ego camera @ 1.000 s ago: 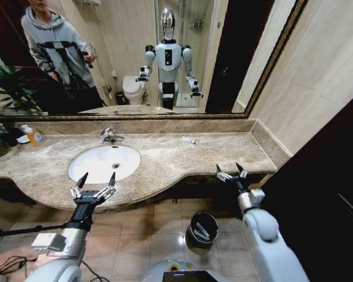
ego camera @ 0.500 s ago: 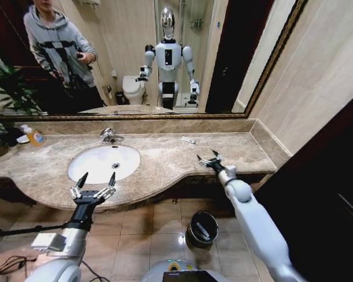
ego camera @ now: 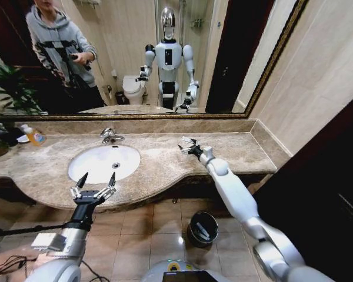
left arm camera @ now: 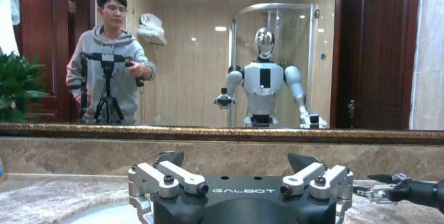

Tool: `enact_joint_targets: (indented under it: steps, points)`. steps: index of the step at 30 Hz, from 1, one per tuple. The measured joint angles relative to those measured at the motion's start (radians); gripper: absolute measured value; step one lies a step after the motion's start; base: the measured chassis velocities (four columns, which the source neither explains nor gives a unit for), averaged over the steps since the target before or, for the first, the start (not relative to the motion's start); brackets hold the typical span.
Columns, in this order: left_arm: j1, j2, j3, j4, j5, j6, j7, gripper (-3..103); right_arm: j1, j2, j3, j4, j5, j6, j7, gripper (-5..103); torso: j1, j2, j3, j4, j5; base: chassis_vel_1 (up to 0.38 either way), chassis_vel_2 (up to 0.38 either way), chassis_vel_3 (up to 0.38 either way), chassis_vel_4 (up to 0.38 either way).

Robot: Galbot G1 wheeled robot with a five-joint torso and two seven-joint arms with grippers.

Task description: Pick up the trash from the sink and place it in the trash bin.

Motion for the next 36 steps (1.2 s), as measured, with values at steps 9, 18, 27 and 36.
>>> enact_joint_targets:
  steps: [9,18,27,36]
  points:
    - [0.000,0.000,0.000,0.000,0.000,0.000,0.000,100,0.040,-0.015,0.053,-0.109,-0.023,0.034,-0.015,99,0.000,0.000,0.000,-0.0009,0.0002,0.000,0.000,0.000,0.000]
    - [0.000,0.000,0.000,0.000,0.000,0.000,0.000,100,0.119,0.027,0.043,-0.238,-0.054,0.079,-0.008,103,0.000,0.000,0.000,-0.0002,0.0000,0.000,0.000,0.000,0.000]
    - [0.000,0.000,0.000,0.000,0.000,0.000,0.000,100,0.182,0.064,0.064,-0.340,-0.125,0.104,0.021,91,0.000,0.000,0.000,-0.0002,0.0000,0.000,0.000,0.000,0.000]
    - [0.000,0.000,0.000,0.000,0.000,0.000,0.000,100,0.165,0.052,0.076,-0.339,-0.133,0.087,0.021,58,0.000,0.000,0.000,-0.0003,0.0003,0.000,0.000,0.000,0.000]
